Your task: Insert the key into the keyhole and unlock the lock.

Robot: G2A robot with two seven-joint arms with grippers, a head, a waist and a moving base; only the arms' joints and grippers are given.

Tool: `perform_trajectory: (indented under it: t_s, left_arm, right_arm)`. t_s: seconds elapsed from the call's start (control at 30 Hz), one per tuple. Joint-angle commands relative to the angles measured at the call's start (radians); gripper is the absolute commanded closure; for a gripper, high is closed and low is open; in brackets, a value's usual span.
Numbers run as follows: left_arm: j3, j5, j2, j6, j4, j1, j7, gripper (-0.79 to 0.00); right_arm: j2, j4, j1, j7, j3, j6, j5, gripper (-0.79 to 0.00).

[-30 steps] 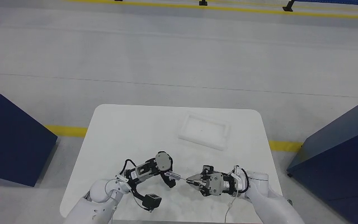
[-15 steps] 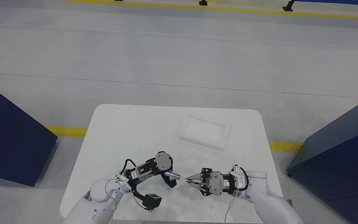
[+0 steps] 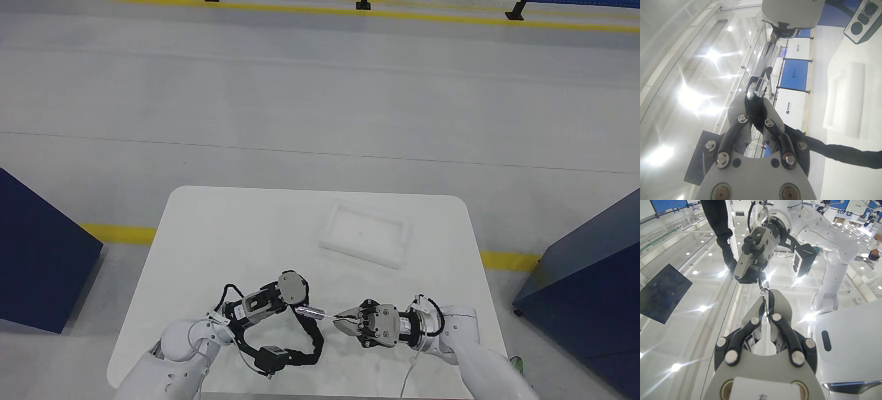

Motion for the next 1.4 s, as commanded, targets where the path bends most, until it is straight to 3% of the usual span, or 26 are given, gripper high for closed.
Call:
perform_trajectory:
  t_s: [0.0, 0.03, 0.07, 0.1, 0.6, 1.1, 1.37]
  left_arm:
    - [0.001, -0.002, 0.0, 0.0, -0.001, 0.0, 0.0, 0.0]
    - [0.001, -0.003, 0.0, 0.0, 0.0, 0.0, 0.0, 0.0]
    - [0.001, -0.005, 0.0, 0.0, 0.0, 0.0, 0.001, 0.0]
    - [0.002, -0.01, 0.0, -0.002, 0.0, 0.001, 0.001, 0.0]
    - [0.008, -0.047, -0.002, -0.005, 0.017, -0.007, 0.016, 0.0]
    - [0.011, -0.104, -0.004, -0.005, 0.038, -0.016, 0.06, 0.0]
    - [0.017, -0.098, -0.005, -0.011, 0.047, -0.02, 0.054, 0.0]
  right_arm:
    - [0.0, -0.007, -0.003, -0.001, 0.002, -0.006, 0.0, 0.0]
    - [0.0, -0.01, -0.004, 0.0, 0.003, -0.008, -0.001, 0.0]
    - [0.001, -0.013, -0.005, 0.003, 0.005, -0.011, -0.001, -0.271]
    - [0.001, -0.016, -0.006, 0.004, 0.007, -0.021, -0.007, -0.785]
    - [0.015, -0.04, -0.037, 0.066, 0.055, -0.101, -0.091, -0.785]
    - [0.058, -0.041, -0.13, 0.196, 0.269, -0.178, -0.15, -0.785]
    - [0.061, -0.059, -0.156, 0.221, 0.292, -0.215, -0.153, -0.785]
